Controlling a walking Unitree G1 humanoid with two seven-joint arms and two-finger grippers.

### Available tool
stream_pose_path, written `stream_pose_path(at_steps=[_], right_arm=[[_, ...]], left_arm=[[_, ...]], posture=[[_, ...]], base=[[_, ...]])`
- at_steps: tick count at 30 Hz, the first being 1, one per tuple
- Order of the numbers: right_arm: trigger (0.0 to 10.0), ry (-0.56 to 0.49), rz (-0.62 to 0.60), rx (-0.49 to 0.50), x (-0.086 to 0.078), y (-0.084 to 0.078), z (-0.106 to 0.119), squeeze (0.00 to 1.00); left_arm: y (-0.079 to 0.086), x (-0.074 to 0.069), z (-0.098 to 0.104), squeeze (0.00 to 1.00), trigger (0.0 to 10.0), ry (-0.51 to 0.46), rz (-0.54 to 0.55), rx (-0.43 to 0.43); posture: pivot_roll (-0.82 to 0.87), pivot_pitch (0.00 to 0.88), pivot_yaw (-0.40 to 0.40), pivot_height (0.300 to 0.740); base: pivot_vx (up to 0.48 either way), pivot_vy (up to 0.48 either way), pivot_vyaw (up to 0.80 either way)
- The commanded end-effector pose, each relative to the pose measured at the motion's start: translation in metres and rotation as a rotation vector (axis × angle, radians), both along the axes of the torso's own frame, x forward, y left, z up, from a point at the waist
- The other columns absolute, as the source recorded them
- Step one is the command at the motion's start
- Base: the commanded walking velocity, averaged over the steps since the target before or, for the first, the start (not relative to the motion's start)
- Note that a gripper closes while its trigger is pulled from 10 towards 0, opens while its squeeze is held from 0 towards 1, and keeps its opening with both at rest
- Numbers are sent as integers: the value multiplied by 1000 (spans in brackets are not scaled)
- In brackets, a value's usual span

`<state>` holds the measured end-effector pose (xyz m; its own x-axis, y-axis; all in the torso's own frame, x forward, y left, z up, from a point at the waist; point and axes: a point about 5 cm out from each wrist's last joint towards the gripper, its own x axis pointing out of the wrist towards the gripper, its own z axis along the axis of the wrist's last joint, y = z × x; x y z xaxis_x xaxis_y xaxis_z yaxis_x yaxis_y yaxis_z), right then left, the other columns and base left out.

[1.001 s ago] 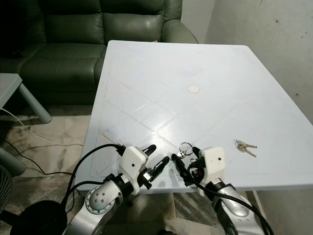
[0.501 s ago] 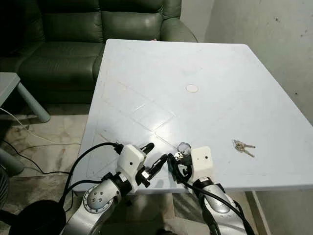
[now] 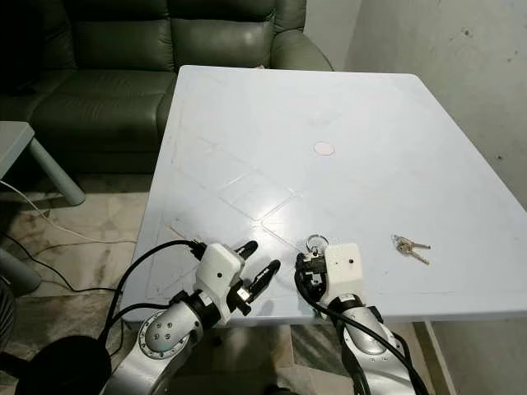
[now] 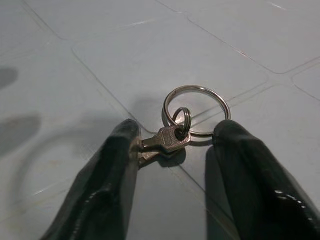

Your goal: Hang keys on a hook

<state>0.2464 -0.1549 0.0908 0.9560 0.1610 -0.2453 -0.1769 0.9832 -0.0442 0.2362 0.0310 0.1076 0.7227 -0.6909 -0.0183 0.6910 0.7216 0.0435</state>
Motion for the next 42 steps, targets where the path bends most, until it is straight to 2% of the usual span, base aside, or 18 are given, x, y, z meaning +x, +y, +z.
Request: stream_pose_path(at_steps=[1, 10, 11, 12, 13, 14, 17, 18, 19, 20, 22, 23, 24, 25, 37, 38, 40, 42], right_arm=[[0, 9, -26, -8, 0, -3, -2, 0], [314, 7, -27, -9, 2, -4, -2, 0], [2902, 8, -27, -8, 2, -5, -2, 0], [2902, 9, -27, -8, 2, -5, -2, 0], [4353, 10, -27, -9, 1, -5, -2, 0], [10000, 8, -16, -13, 2, -4, -2, 0], [10000, 5, -13, 8, 3, -5, -1, 0], [10000, -12, -20, 63, 4, -7, 1, 824], [10000, -26, -26, 103, 4, -8, 2, 824], [10000, -18, -34, 114, 5, -10, 2, 1000], [10000, -16, -22, 58, 5, -10, 2, 1000], [10000, -4, -17, 40, 5, -9, 1, 282], [10000, 2, -16, 42, 5, -9, 0, 282], [10000, 8, -13, 30, 6, -8, 0, 0], [10000, 26, -21, 38, 7, -3, -3, 0], [4196, 13, -28, 40, 7, -3, -2, 0], [4000, 13, -29, 42, 8, -2, -2, 0], [3059, 2, -28, 36, 9, -1, 0, 0]], left_arm=[[1, 0, 4, 0, 10000, -11, 7, -1], [0, 1, 4, 0, 10000, -15, 8, -1], [0, 1, 4, 0, 10000, -15, 8, -1], [0, 0, 4, 0, 10000, -15, 8, -1], [0, 0, 4, 0, 10000, -15, 8, -1], [0, 1, 4, 0, 10000, -15, 8, -2], [0, 1, 4, 0, 10000, -15, 8, -2], [0, 1, 4, 0, 10000, -15, 7, -2], [0, 1, 4, 0, 10000, -15, 7, -2], [0, 1, 4, 0, 10000, -16, 7, -2], [0, 1, 4, 0, 10000, -17, 8, -3], [0, 1, 4, 0, 10000, -17, 8, -3], [-1, 1, 4, 0, 10000, -17, 7, -3], [-1, 1, 4, 0, 10000, -18, 6, -2], [-1, 1, 5, 0, 10000, -20, 8, -2], [-1, 1, 5, 0, 10000, -20, 9, -2], [-1, 1, 5, 0, 10000, -21, 11, -2], [-1, 1, 6, 0, 10000, -21, 14, -2]], posture=[[-75, 134, -34, 740], [-73, 129, -35, 740], [-73, 127, -34, 740], [-73, 127, -34, 740], [-73, 127, -34, 740], [-72, 126, -36, 740], [-73, 125, -35, 740], [-72, 122, -36, 740], [-72, 122, -36, 740], [-72, 121, -36, 740], [-73, 120, -35, 740], [-73, 119, -36, 740], [-73, 119, -36, 740], [-72, 118, -36, 740], [-67, 125, -37, 740], [-64, 126, -37, 740], [-63, 127, -38, 740], [-59, 129, -40, 740]], base=[[0, 0, 0], [0, 0, 0], [0, 0, 0], [0, 0, 0], [0, 0, 0], [0, 0, 0], [0, 0, 0], [0, 0, 0], [0, 0, 0], [0, 0, 0], [0, 0, 0], [0, 0, 0], [0, 0, 0], [0, 0, 0], [0, 0, 0], [0, 0, 0], [0, 0, 0], [0, 0, 0]])
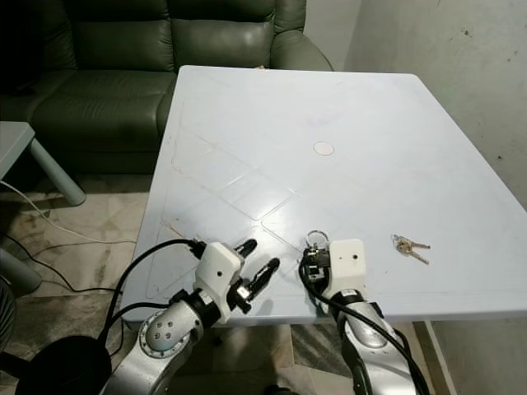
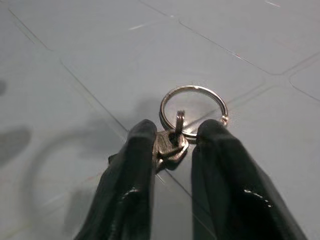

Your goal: Hang keys on a hook

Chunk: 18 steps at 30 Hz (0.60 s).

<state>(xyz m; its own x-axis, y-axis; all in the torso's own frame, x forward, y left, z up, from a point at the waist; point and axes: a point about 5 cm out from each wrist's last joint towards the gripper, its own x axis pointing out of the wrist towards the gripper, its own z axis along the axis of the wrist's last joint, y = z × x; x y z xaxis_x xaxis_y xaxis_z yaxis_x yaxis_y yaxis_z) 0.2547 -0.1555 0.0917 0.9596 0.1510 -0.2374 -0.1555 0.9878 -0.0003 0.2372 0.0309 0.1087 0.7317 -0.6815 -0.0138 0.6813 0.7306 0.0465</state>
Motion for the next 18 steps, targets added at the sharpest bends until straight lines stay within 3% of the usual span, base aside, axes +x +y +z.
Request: stream_pose_path(at_steps=[1, 3, 4, 5, 6, 18], right_arm=[[3059, 1, -6, -9, 1, 0, -1, 0], [2549, 1, -6, -6, 1, 1, -1, 0], [1412, 2, -5, -5, 1, 1, -1, 0], [1412, 2, -5, -5, 1, 1, -1, 0], [0, -3, -5, -9, 2, 1, -1, 0], [0, -8, -10, -26, 2, 1, -1, 0]], left_arm=[[0, 0, 5, 0, 10000, -16, 2, -1], [0, 0, 4, 0, 10000, -17, 3, -1], [0, 0, 4, 0, 10000, -16, 3, -1], [0, 0, 4, 0, 10000, -16, 3, -1], [0, 0, 4, 0, 10000, -16, 4, 0], [1, 1, 5, 0, 10000, -23, 11, 3]], posture=[[-59, 129, -40, 740], [-59, 131, -39, 740], [-59, 131, -39, 740], [-59, 131, -39, 740], [-56, 131, -40, 740], [-57, 134, -39, 740]], base=[[0, 0, 0], [0, 0, 0], [0, 0, 0], [0, 0, 0], [0, 0, 0], [0, 0, 0]])
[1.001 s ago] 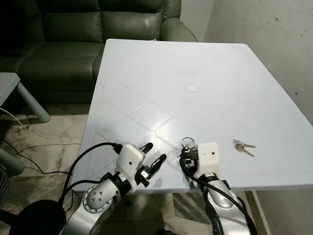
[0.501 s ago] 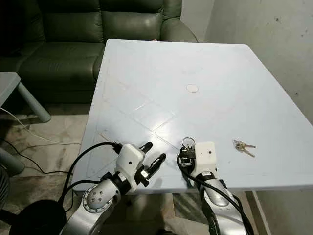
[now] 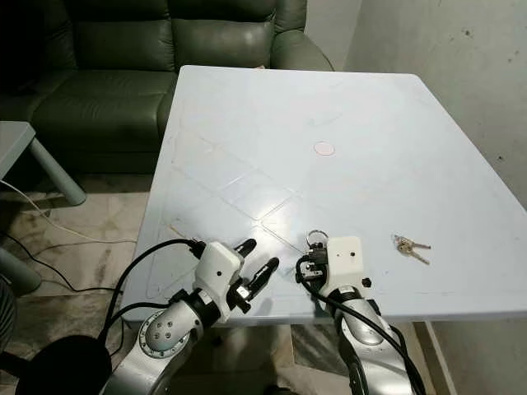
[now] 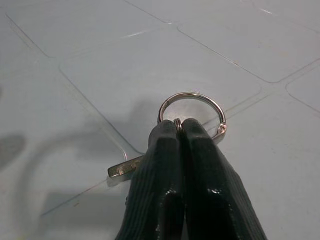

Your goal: Hang keys on a hook

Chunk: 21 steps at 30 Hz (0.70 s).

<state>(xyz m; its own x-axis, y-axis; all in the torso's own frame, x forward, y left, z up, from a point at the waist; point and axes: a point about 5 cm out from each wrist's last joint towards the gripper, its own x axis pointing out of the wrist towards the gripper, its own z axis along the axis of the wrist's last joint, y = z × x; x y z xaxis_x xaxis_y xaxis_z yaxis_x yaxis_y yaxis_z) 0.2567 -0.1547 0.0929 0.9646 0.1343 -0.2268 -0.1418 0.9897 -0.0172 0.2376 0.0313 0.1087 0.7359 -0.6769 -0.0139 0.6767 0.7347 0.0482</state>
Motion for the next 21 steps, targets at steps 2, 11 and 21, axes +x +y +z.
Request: stream_pose_path(at_steps=[2, 11, 21], right_arm=[[0, 4, 2, -13, 0, 0, -2, 0], [0, -81, -10, 96, 5, -4, 12, 0], [0, -283, -12, 247, 23, -10, 57, 0]], left_arm=[[0, 0, 5, 0, 10000, -23, 5, 3], [4, 11, 8, 0, 10000, -40, 63, 3], [39, 61, 39, 0, 10000, -102, 265, -77]], posture=[[-57, 134, -39, 740], [-61, 120, -40, 740], [-63, 85, -42, 740]], base=[[0, 0, 0], [0, 0, 0], [0, 0, 0]])
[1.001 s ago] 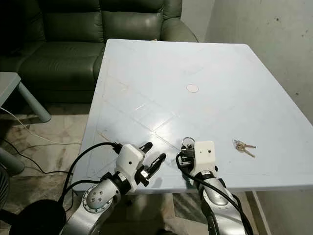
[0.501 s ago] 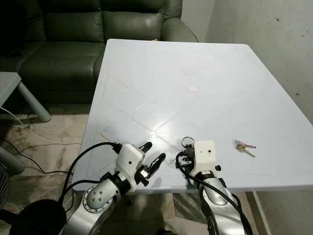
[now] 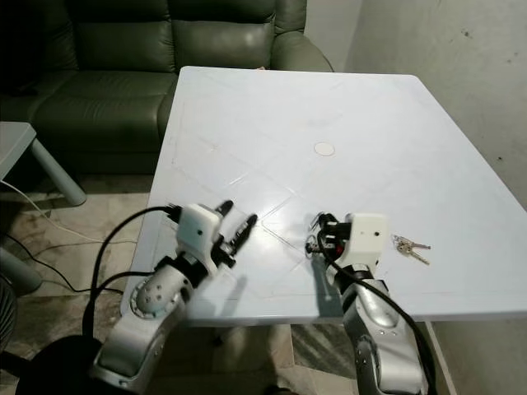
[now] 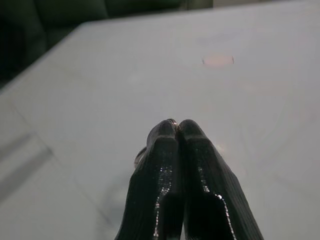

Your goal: Hang keys on a hook

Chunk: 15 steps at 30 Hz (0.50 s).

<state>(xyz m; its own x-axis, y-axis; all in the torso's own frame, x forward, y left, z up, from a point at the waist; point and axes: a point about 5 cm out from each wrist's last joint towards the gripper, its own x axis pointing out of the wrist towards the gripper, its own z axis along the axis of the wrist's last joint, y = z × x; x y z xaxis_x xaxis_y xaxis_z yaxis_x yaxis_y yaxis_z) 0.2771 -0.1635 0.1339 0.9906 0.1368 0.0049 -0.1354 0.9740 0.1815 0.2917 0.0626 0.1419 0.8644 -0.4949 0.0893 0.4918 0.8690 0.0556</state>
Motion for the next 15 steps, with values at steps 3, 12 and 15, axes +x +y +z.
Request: stream_pose_path(at_steps=[3, 12, 15], right_arm=[[0, -162, 4, 16, 8, -4, 33, 0], [10000, -253, 63, 32, 11, -7, 43, 0], [10000, -208, 35, -66, 17, -4, 34, 0]], left_arm=[[28, 23, 20, 0, 10000, -45, 103, -56], [74, 37, 32, 0, 10000, -65, 233, -192], [83, 41, 29, 0, 10000, -51, 276, -185]], posture=[[-65, 69, -42, 740], [-58, 31, -39, 740], [-54, 32, -38, 740]], base=[[0, 0, 0], [0, 0, 0], [0, 0, 0]])
